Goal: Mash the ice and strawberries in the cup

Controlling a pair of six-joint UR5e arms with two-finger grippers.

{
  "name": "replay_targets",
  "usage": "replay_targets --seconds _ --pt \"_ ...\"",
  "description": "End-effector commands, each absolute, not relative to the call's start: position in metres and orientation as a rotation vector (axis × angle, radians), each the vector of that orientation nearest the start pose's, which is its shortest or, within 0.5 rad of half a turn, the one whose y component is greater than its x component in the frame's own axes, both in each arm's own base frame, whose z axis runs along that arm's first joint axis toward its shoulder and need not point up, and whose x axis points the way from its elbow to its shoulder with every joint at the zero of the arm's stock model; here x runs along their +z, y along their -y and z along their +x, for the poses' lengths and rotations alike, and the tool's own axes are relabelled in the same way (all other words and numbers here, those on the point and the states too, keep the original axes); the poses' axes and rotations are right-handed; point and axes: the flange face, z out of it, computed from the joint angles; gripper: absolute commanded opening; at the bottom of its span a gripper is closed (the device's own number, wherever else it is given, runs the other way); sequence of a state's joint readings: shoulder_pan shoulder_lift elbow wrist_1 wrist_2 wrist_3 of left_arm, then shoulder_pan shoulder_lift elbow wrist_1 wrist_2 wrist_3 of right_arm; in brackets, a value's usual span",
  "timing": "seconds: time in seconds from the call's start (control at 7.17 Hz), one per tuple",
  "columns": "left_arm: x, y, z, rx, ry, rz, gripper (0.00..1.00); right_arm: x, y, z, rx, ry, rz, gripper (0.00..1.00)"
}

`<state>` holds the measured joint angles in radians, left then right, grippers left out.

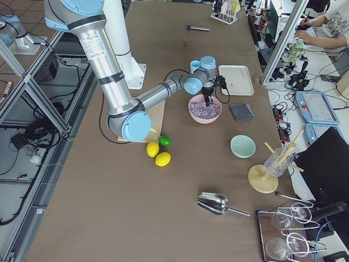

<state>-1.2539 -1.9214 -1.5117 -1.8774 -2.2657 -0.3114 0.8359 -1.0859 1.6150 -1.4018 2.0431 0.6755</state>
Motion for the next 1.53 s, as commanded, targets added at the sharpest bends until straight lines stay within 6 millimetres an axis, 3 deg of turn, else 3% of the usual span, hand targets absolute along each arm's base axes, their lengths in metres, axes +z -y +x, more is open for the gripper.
replay_targets --seconds 0.0,0.14,0.42,0.56,0.7,0.84,1.39 --pt "0.457 0.637 0.137 0.214 -0.818 0.334 0.98 0.218 0.575 -0.399 -0.181 0.749 0.156 0.00" --pt "0.457 0.637 0.137 0.214 -0.818 0.335 0.97 0.176 0.573 -0.406 -0.116 0.798 0.145 0.00" --pt "0.460 0.636 0.137 0.211 -0.815 0.329 0.98 0.113 0.536 -0.466 -0.068 0.869 0.123 0.00" --pt "0.464 0.635 0.136 0.209 -0.814 0.323 0.98 0.100 0.523 -0.512 -0.024 0.866 0.153 0.00" --pt "0.465 0.636 0.137 0.209 -0.813 0.321 0.98 0.117 0.510 -0.571 0.021 0.852 0.212 0.00" --pt "0.469 0.639 0.134 0.195 -0.773 0.335 0.98 0.110 0.509 -0.589 0.033 0.885 0.230 0.00" --pt "0.471 0.640 0.134 0.193 -0.760 0.343 0.98 0.094 0.486 -0.612 0.024 0.905 0.220 0.00"
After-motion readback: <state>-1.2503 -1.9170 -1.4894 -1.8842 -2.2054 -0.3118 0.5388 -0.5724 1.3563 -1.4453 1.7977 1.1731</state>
